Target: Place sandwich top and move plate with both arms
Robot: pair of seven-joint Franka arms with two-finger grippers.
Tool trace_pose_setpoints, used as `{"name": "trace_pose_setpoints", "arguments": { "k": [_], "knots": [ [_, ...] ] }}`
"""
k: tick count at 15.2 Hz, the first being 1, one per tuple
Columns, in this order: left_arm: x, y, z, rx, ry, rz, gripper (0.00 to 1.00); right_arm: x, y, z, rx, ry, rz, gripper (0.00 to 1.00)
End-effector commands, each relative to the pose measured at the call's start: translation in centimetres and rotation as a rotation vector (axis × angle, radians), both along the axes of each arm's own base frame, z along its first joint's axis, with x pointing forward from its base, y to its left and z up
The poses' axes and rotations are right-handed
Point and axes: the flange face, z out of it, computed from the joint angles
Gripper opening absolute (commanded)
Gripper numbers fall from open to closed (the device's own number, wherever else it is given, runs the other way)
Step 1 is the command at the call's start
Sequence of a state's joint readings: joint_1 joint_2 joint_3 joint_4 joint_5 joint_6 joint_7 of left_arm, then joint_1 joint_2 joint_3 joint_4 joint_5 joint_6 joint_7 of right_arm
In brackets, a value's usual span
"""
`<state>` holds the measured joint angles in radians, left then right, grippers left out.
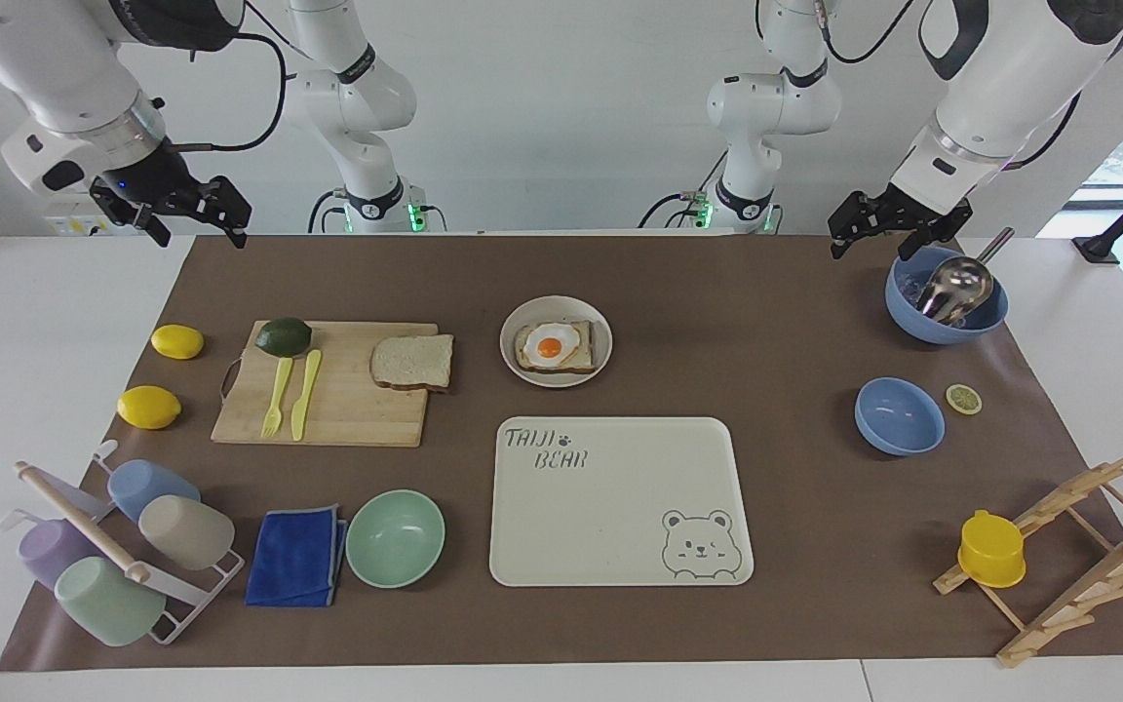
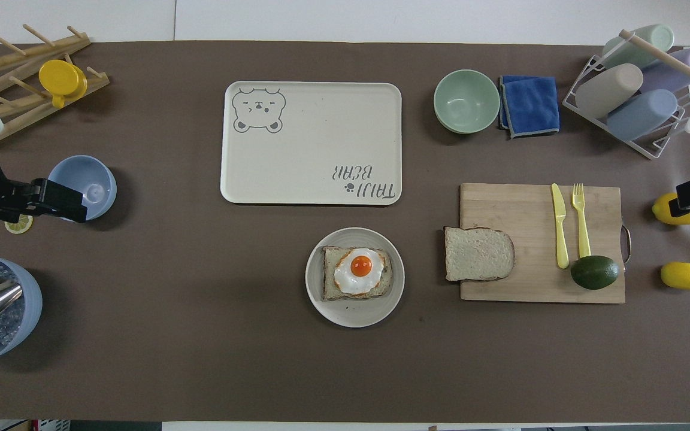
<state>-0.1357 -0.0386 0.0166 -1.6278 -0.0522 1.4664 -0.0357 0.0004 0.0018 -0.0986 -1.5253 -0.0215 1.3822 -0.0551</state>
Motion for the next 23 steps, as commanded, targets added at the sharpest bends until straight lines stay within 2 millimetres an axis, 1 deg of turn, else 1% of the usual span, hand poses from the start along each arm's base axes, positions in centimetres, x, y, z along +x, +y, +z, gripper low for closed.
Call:
{"name": "trace_pose_setpoints", "arguments": {
  "k": [1, 4, 9, 10, 11, 12, 13, 14, 15, 17, 19, 20, 21, 22, 23],
  "knots": [
    [-0.4, 0.3, 0.4, 0.02, -0.005, 0.003, 1.0, 0.5, 0.2, 0.0, -0.002, -0.005, 0.0, 1.0],
    [-0.4, 0.3, 0.4, 0.02, -0.005, 0.003, 1.0, 0.5, 0.8, -0.1, 0.002, -0.007, 0.004, 1.0],
    [-0.4, 0.3, 0.5, 0.02, -0.007, 0.003, 1.0, 0.3, 1.0, -0.5, 0.018, -0.001, 0.013, 1.0],
    [-0.4, 0.3, 0.4, 0.02, -0.005, 0.003, 1.0, 0.1, 1.4, -0.8, 0.02, 0.01, 0.025, 1.0],
    [-0.4, 0.3, 0.4, 0.02, -0.005, 0.003, 1.0, -0.2, 2.7, -1.2, 0.019, 0.01, 0.042, 1.0],
    [-0.4, 0.3, 0.5, 0.02, -0.007, 0.003, 1.0, 0.4, 3.9, -2.1, 0.019, -0.026, 0.064, 1.0],
    [-0.4, 0.3, 0.4, 0.02, -0.005, 0.003, 1.0, 0.6, 5.4, -3.3, 0.015, -0.044, 0.089, 1.0],
    [-0.4, 0.3, 0.4, 0.02, -0.005, 0.003, 1.0, 0.6, 9.4, -4.3, -0.01, -0.039, 0.13, 1.0],
    [-0.4, 0.3, 0.5, 0.02, -0.007, 0.003, 1.0, 1.2, 13.1, -6.0, -0.059, -0.021, 0.115, 1.0],
    [-0.4, 0.3, 0.5, 0.02, -0.007, 0.003, 1.0, 2.8, 19.3, -9.9, -0.12, 0.019, 0.087, 1.0],
    [-0.4, 0.3, 0.4, 0.02, -0.005, 0.003, 1.0, 3.6, 24.3, -13.6, -0.146, 0.019, 0.11, 1.0],
    [-0.4, 0.3, 0.5, 0.02, -0.007, 0.003, 1.0, 3.7, 26.1, -15.7, -0.157, 0.016, 0.091, 1.0],
    [-0.4, 0.3, 0.5, 0.02, -0.007, 0.003, 1.0, 3.9, 27.1, -17.2, -0.169, 0.02, 0.058, 1.0],
    [-0.4, 0.3, 0.5, 0.02, -0.007, 0.003, 1.0, 3.7, 28.7, -19.5, -0.197, 0.051, 0.041, 1.0],
    [-0.4, 0.3, 0.5, 0.02, -0.007, 0.003, 1.0, 3.2, 30.7, -21.8, -0.232, 0.072, 0.034, 1.0]
  ]
}}
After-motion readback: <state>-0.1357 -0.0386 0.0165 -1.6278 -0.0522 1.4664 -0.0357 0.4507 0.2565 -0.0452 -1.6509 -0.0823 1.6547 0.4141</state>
